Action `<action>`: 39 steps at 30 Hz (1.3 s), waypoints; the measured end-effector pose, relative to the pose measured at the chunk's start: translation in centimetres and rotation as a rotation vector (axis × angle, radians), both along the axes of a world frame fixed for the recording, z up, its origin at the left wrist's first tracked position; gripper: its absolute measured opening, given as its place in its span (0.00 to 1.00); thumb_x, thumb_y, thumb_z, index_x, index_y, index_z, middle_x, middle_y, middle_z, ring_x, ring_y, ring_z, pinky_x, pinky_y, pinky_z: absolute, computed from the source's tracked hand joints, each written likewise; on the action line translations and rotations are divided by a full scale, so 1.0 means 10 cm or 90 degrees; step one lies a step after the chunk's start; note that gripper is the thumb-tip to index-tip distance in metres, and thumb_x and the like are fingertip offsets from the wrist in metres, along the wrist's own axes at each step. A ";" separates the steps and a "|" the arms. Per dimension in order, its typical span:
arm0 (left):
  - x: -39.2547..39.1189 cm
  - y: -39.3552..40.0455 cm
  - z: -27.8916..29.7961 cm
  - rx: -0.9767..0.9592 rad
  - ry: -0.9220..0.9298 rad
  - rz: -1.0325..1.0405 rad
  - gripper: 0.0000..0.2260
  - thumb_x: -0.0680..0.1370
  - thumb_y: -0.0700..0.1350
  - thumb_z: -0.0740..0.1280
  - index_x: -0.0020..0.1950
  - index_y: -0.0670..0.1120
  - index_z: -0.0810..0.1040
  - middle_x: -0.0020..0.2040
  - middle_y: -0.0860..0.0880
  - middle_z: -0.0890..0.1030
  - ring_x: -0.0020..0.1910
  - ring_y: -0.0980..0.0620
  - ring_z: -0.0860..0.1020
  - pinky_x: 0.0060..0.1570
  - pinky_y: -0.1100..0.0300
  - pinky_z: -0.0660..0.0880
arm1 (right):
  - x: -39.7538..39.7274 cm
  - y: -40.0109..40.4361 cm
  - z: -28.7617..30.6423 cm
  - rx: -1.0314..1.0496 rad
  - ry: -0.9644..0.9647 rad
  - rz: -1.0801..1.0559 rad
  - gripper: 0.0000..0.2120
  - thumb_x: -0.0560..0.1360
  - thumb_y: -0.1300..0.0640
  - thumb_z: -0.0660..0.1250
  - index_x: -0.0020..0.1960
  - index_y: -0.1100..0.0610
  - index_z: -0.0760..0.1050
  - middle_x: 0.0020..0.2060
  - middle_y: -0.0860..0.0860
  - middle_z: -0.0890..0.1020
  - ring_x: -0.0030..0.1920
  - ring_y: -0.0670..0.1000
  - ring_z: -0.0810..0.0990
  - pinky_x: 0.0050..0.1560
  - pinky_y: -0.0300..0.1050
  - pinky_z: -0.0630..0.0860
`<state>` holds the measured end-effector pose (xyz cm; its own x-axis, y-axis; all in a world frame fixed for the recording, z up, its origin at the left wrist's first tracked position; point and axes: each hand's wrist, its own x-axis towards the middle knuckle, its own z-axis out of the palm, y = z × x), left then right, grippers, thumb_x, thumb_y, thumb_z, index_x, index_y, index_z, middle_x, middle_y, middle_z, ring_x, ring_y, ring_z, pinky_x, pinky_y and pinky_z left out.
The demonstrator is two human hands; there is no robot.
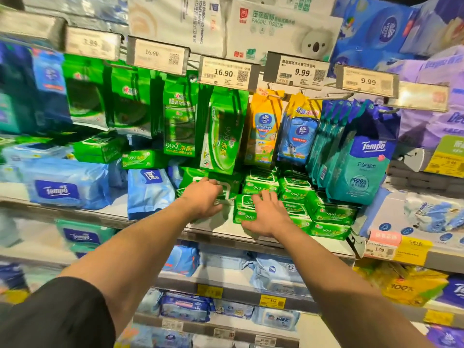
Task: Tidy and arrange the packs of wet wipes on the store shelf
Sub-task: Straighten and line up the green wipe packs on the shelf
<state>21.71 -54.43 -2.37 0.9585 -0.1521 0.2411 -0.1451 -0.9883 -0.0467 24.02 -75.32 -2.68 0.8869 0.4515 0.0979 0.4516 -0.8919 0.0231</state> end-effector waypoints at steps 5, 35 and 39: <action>-0.32 0.67 0.22 -0.004 -0.033 0.103 0.18 0.76 0.58 0.64 0.60 0.47 0.77 0.57 0.45 0.77 0.58 0.43 0.73 0.55 0.50 0.72 | -0.14 0.85 -0.05 0.058 0.045 0.074 0.41 0.67 0.32 0.68 0.71 0.55 0.64 0.66 0.58 0.66 0.68 0.60 0.63 0.67 0.55 0.67; 0.25 1.72 0.34 -0.225 0.052 0.359 0.33 0.74 0.68 0.62 0.72 0.48 0.65 0.71 0.41 0.65 0.70 0.33 0.61 0.66 0.42 0.64 | -0.06 1.30 -0.07 0.140 0.190 -0.059 0.36 0.64 0.49 0.75 0.67 0.50 0.64 0.63 0.57 0.72 0.63 0.60 0.71 0.63 0.51 0.71; 0.27 1.71 0.33 -0.252 0.031 0.373 0.30 0.75 0.65 0.64 0.70 0.50 0.67 0.69 0.41 0.66 0.69 0.32 0.61 0.67 0.40 0.63 | -0.08 1.27 -0.10 0.156 0.188 -0.062 0.31 0.64 0.51 0.74 0.63 0.48 0.64 0.61 0.55 0.71 0.62 0.58 0.69 0.62 0.53 0.71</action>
<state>24.41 -37.34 0.95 0.8668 0.4821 0.1272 0.4227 -0.8459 0.3252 23.22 -62.58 -3.73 0.9302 0.3595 -0.0737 0.3204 -0.8935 -0.3147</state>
